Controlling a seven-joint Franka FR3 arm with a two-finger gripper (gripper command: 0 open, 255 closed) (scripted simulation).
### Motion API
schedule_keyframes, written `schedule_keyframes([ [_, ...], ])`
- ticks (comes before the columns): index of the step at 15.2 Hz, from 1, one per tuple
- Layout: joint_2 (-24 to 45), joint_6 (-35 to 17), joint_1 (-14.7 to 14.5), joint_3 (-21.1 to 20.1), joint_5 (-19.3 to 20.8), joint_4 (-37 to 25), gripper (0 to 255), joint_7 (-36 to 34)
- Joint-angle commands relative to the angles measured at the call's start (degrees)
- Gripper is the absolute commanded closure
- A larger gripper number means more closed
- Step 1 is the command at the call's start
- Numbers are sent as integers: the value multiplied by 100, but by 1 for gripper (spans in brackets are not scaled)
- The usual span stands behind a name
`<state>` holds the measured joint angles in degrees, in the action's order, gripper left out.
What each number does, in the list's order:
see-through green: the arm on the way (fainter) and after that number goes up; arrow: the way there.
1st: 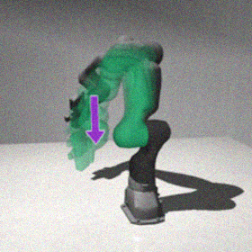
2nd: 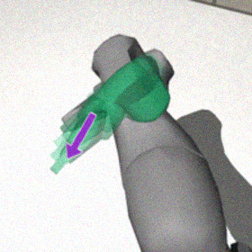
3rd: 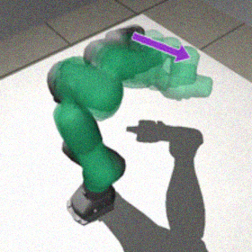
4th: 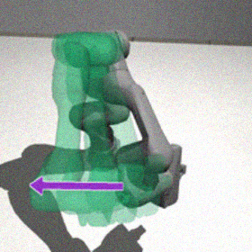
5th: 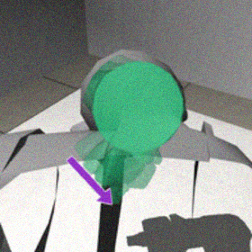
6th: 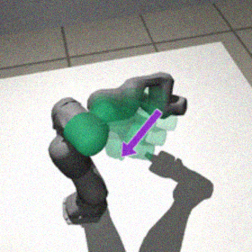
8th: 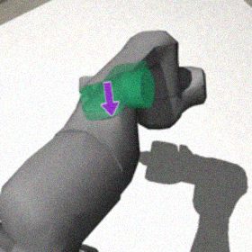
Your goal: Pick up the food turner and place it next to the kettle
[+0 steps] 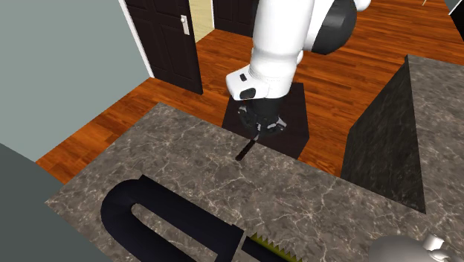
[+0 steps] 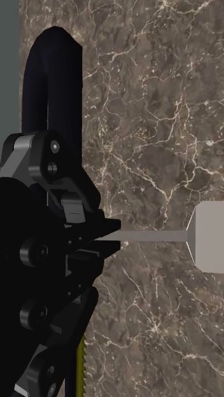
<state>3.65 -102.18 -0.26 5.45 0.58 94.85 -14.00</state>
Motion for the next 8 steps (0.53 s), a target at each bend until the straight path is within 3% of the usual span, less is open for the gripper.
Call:
schedule_keyframes([
  [1, 189, 81, -124, -109, 6, -266, 255, -243],
  [8, 904, 346, -597, -450, 78, -1229, 255, -1062],
])
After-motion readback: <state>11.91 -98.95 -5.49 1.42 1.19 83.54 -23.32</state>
